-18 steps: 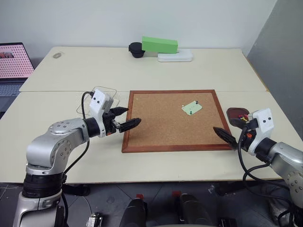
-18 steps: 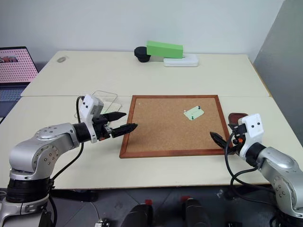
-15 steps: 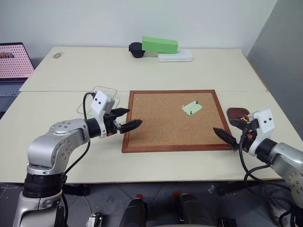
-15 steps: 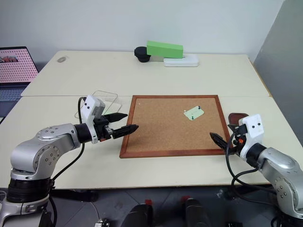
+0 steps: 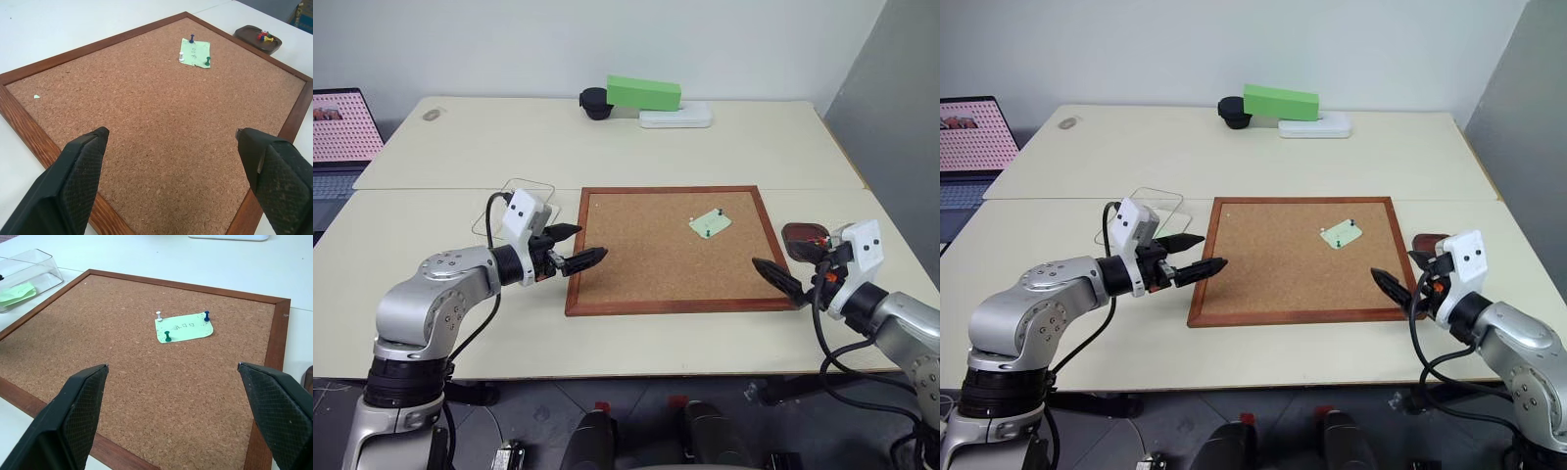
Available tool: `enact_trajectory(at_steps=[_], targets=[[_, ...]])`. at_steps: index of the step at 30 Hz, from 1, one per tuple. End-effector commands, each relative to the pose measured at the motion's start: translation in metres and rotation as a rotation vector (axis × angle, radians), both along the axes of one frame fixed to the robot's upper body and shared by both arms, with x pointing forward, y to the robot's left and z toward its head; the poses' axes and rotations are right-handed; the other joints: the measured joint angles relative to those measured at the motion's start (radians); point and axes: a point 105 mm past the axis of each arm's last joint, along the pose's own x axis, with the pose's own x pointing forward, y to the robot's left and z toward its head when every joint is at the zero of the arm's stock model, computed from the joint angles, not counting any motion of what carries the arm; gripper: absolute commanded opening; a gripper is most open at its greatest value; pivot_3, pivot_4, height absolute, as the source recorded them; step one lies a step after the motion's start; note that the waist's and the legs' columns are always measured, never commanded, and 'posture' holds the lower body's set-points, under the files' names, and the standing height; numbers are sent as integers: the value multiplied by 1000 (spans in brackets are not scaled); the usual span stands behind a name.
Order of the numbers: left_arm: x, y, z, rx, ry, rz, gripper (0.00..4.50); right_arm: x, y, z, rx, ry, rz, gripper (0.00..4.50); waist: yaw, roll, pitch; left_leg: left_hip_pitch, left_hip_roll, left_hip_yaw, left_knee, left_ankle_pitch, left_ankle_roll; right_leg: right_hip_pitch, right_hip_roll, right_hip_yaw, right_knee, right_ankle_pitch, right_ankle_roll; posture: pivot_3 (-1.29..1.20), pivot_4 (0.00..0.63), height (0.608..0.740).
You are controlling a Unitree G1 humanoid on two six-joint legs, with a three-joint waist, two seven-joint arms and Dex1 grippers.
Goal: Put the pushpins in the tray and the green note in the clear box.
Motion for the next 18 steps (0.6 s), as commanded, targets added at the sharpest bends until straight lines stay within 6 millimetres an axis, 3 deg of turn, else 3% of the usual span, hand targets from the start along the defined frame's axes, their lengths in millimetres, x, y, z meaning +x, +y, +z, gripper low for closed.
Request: enact_trajectory(at_steps=[1, 7, 11, 14, 18], targets=[[-1, -5, 12, -19, -48, -23, 4434, 2, -2, 14, 7, -79, -31, 4500, 0, 0, 0, 0, 0, 0, 0, 0, 0, 0, 0, 0, 0, 0, 0, 0, 150, 740], [-2, -13, 10, -33, -59, -47, 4434, 3, -2, 7, 10, -52, -53, 4500, 0, 0, 0, 0, 0, 0, 0, 0, 0, 0, 0, 0, 0, 0, 0, 0, 150, 740], [3, -24, 4, -51, -58, -72, 3740, 12, -3, -4, -74, -58, -79, 4500, 0, 0, 0, 0, 0, 0, 0, 0, 0, 0, 0, 0, 0, 0, 0, 0, 150, 740], [12, -37, -7, -40, -87, -91, 3235, 23, 7, -3, -76, -95, -78, 4500, 0, 0, 0, 0, 0, 0, 1, 0, 0, 0, 0, 0, 0, 0, 0, 0, 150, 740], [28, -59, -6, -74, -145, -106, 2343, 36, 18, -4, -98, -114, -43, 4500, 1, 0, 0, 0, -1, 1, 1, 0, 0, 0, 0, 1, 1, 0, 0, 0, 150, 740]])
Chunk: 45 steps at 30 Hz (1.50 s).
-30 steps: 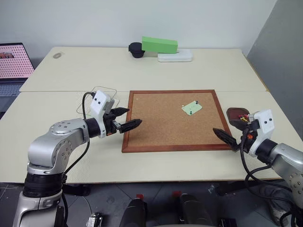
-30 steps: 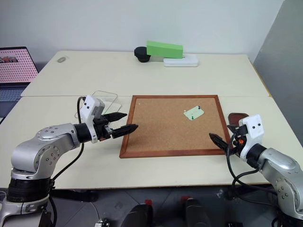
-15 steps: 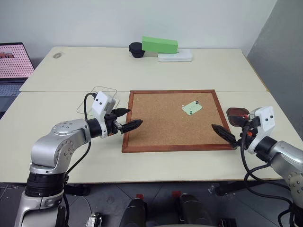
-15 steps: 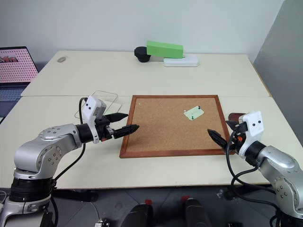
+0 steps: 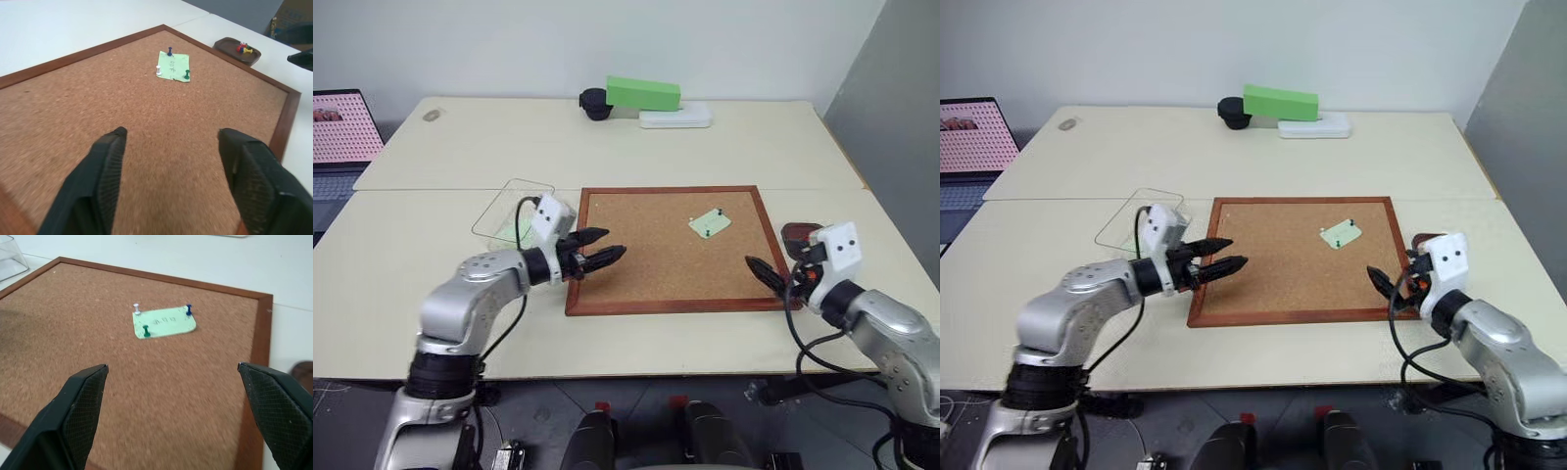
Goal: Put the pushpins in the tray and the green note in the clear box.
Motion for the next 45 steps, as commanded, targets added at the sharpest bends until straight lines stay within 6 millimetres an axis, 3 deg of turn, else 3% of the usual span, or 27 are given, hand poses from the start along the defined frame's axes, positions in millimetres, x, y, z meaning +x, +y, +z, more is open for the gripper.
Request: enact_trajectory(at_steps=[1, 13, 19, 25, 31, 34, 40, 45], targets=[[14, -19, 12, -12, -109, -26, 2181, 15, 7, 12, -18, -74, 12, 4500, 1, 0, 0, 0, 0, 0, 0, 0, 0, 0, 0, 0, 0, 0, 0, 0, 150, 740], [32, -56, -5, 1, -150, -107, 24, 63, 20, 12, 16, -97, -51, 4500, -1, 0, 0, 0, -1, 0, 0, 0, 0, 0, 0, 0, 0, 3, -5, 0, 150, 740], [34, -69, -13, 14, -141, -141, 24, 87, 27, 11, 14, -112, -82, 4500, -1, 0, 0, 0, -1, 0, 0, 0, 0, 0, 0, 0, 1, 3, -5, 0, 150, 740], [24, -72, -68, 107, 2, -158, 24, 111, 32, 0, -16, -90, -81, 4500, -4, 0, 0, 1, -1, 0, 0, 0, 0, 0, 0, 0, 1, 3, -5, 0, 150, 740], [16, -69, -89, 120, 91, -188, 24, 132, 30, -12, -5, -47, -88, 4500, -4, 3, -2, 2, -1, 0, 0, 0, 0, 0, -1, 0, 2, 3, -5, 0, 150, 740], [12, -71, -90, 73, 140, -190, 24, 139, 31, -14, 2, -41, -82, 4500, -5, 4, -2, 2, -1, 1, 0, 0, 0, 1, -1, 1, 2, 3, -5, 0, 150, 740], [10, -78, -73, 16, 133, -206, 24, 147, 27, -22, 2, -11, -88, 4500, -8, 5, -3, 3, -1, 1, 0, 0, 0, 1, -1, 1, 3, 3, -5, 0, 150, 740], [15, -75, -62, -18, 145, -185, 0, 151, 26, -23, 43, -10, -100, 3553, -12, 5, -3, 3, -1, 1, 0, 0, 1, 1, -1, 1, 3, 3, -5, 0, 150, 740]])
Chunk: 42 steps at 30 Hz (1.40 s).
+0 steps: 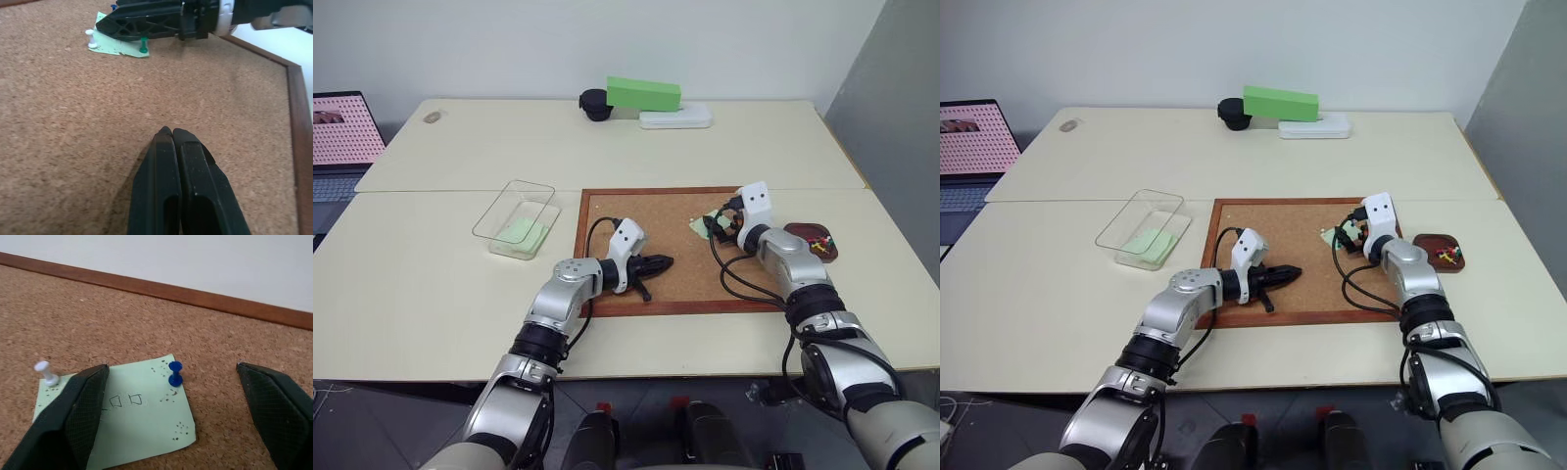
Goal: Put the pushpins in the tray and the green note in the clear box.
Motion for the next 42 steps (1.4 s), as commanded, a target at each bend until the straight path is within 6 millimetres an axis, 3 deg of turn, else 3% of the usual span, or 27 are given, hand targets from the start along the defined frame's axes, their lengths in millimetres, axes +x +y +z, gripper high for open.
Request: enact_trajectory(at_steps=[1, 6, 16, 21, 35, 42], targets=[[-2, -1, 1, -27, 44, -4, 0, 7, 1, 17, 32, -64, 3, 3347, -1, 0, 0, 0, 0, 0, 0, 0, 0, 0, 0, 0, 0, 0, 0, 0, 150, 740], [5, 3, 9, -53, 50, 30, 0, 9, 6, 16, 44, -64, 4, 2303, -9, 0, 0, 0, 0, 0, 0, 0, 0, 0, 0, 0, 0, 0, 0, 0, 150, 740], [-3, 8, -7, 78, -9, -27, 0, 8, 14, 16, -21, -99, 49, 39, -15, 0, 0, 1, 0, 0, 0, 0, 0, 0, 0, 0, 1, 0, 0, 0, 150, 740], [-2, 7, -8, 71, -3, -31, 0, 8, 9, 19, 43, -116, 22, 14, -15, 0, 0, 1, 0, 0, 0, 0, 0, 0, 0, 0, 2, 0, 0, 0, 150, 740], [-1, 7, -9, 70, 45, -28, 0, 4, 6, 56, 108, -272, 22, 14, -15, 0, 0, 1, 0, 0, 0, 0, 0, 0, 0, 0, 3, 0, 0, 0, 150, 740], [5, 7, -5, 33, 64, 12, 0, 1, 5, 54, 83, -273, 24, 14, -15, 0, 0, 1, 0, 0, 0, 0, 0, 0, 0, 0, 4, 0, 0, 0, 150, 740]])
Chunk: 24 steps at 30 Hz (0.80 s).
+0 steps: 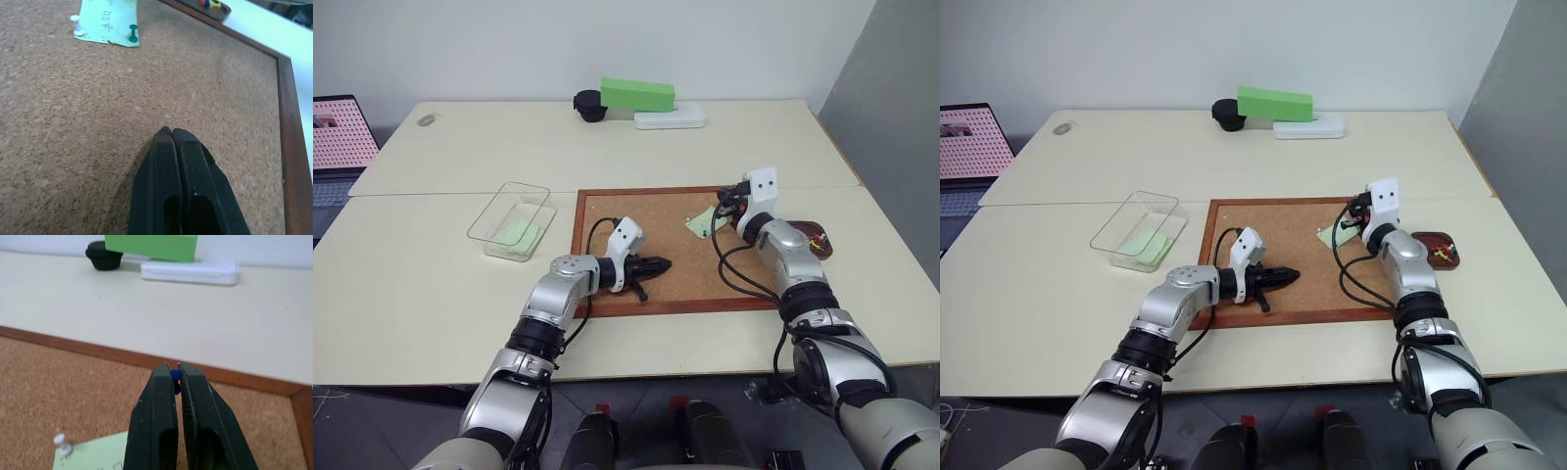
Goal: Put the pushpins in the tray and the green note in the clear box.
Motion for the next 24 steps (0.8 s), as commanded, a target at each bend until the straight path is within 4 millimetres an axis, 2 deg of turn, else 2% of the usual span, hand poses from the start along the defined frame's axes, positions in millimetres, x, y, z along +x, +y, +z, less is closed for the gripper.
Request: enact_trajectory(at_steps=[1, 4, 9, 12, 15, 20, 24], targets=[[1, 1, -6, 8, 31, 16, 0, -1, -2, 16, -2, -62, 0, 14, 0, 0, 0, 0, 0, 0, 0, 0, 0, 0, 0, 0, 0, 0, 0, 0, 150, 740], [0, 0, -6, 8, 34, 13, 0, -2, -5, 17, -19, -74, -17, 14, 0, 0, 0, 0, 0, 0, 0, 0, 0, 0, 0, 0, 1, 0, 0, 0, 150, 740], [-1, 0, -6, 10, 36, 10, 0, -8, -38, 19, -110, -97, -181, 14, 3, 0, 0, 0, 0, 0, 0, 0, 0, 0, 0, 0, 2, 0, 0, 0, 150, 740], [-1, 0, -7, 13, 36, 13, 0, -19, -57, 16, -132, -86, -265, 14, 4, 0, 0, 0, 0, 0, 0, 0, 0, 0, -1, 0, 2, 0, 0, 0, 150, 740], [-1, 2, -7, 10, 41, 21, 0, -43, -78, 13, -163, -59, -332, 14, 6, 0, 0, 0, 0, 0, 0, 0, 0, 0, 0, 0, 2, 0, 0, 0, 150, 740], [-1, 1, -9, 11, 34, 26, 0, -70, -106, 3, -236, 8, -428, 14, 5, 1, 0, 1, 0, 1, 1, 0, 0, 0, 0, 1, 3, -1, 1, 0, 150, 740], [-2, -3, -8, -3, 39, 22, 0, -78, -112, -6, -381, 26, -411, 14, 6, 1, -1, 1, 0, 1, 1, 0, 0, 0, 0, 1, 3, -3, 4, 0, 150, 740]])
